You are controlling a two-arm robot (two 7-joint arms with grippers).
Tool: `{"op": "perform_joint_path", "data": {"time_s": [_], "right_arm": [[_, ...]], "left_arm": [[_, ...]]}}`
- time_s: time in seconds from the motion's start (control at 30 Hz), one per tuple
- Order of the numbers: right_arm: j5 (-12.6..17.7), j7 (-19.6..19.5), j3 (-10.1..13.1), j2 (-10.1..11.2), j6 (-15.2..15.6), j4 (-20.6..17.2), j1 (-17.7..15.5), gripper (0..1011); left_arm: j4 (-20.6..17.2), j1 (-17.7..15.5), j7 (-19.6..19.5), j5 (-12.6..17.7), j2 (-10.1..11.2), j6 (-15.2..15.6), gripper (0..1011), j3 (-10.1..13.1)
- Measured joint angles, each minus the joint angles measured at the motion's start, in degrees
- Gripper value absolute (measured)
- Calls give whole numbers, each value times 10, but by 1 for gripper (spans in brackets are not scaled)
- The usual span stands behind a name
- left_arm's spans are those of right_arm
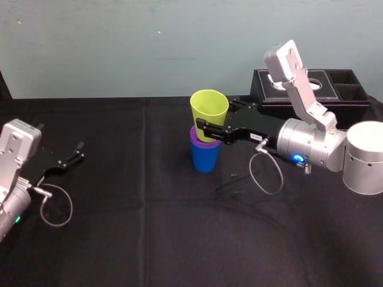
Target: Stack the three plastic cups sequentially using one hand.
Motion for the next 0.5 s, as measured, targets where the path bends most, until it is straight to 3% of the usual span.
{"op": "perform_joint_path", "data": {"time_s": [0.5], "right_arm": [[-4, 0, -5, -16, -2, 38, 18, 731]], "left_arm": [[0, 0, 0, 0, 0, 0, 1010, 0]]}}
